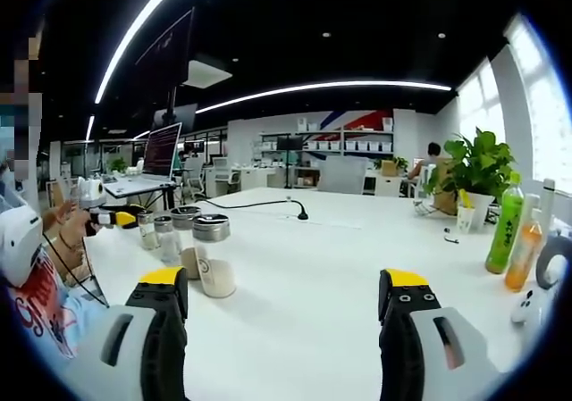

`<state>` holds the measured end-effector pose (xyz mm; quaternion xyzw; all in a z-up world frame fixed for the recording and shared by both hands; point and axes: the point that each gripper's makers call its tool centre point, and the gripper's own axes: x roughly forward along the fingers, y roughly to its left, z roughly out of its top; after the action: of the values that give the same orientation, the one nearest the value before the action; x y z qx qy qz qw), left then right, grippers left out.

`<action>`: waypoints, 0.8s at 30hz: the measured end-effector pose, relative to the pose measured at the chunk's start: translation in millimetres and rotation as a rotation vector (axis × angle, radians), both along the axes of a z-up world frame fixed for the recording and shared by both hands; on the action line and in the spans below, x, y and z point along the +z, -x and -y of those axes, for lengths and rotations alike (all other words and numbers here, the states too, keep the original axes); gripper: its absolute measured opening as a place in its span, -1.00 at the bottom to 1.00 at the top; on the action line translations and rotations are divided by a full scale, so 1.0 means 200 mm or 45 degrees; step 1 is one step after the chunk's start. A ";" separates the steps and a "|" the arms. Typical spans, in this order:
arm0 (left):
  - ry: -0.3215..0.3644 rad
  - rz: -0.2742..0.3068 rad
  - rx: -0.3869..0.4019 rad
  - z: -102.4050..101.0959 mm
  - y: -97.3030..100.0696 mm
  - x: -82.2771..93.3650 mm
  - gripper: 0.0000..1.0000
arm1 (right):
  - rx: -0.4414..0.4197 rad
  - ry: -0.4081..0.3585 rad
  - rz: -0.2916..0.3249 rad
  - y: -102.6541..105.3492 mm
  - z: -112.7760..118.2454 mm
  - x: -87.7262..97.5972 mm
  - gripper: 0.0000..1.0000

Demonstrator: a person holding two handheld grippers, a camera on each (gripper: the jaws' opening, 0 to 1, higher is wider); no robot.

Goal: Rotate the seasoning bottle until the label or dispensing opening points toward the visible target arrow and the bottle remains upright within the marked orientation range

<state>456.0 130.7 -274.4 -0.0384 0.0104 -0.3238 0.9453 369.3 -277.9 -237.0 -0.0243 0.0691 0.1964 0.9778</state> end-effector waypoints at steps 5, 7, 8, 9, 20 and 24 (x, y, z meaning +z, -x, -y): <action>-0.031 0.035 0.096 0.01 -0.02 0.00 0.14 | -0.011 0.004 0.007 0.00 0.02 0.01 0.82; -0.026 0.040 0.103 0.03 -0.02 -0.01 0.13 | -0.007 0.004 0.006 0.01 0.02 0.01 0.82; -0.026 0.038 0.104 0.03 -0.03 -0.02 0.11 | -0.008 0.001 0.006 0.01 0.02 0.01 0.82; -0.006 0.026 0.134 0.03 -0.04 -0.02 0.09 | -0.010 0.002 0.006 0.01 0.02 0.01 0.82; 0.060 0.083 0.258 0.04 -0.09 0.02 0.06 | -0.012 0.013 0.015 0.01 0.02 0.02 0.82; 0.045 0.063 0.265 0.07 -0.09 0.00 0.05 | -0.024 0.011 0.025 0.02 0.04 0.04 0.82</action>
<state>473.6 116.7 -273.9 -0.0480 -0.0227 -0.2248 0.9730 365.8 -286.8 -229.6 -0.0298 0.0606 0.1868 0.9801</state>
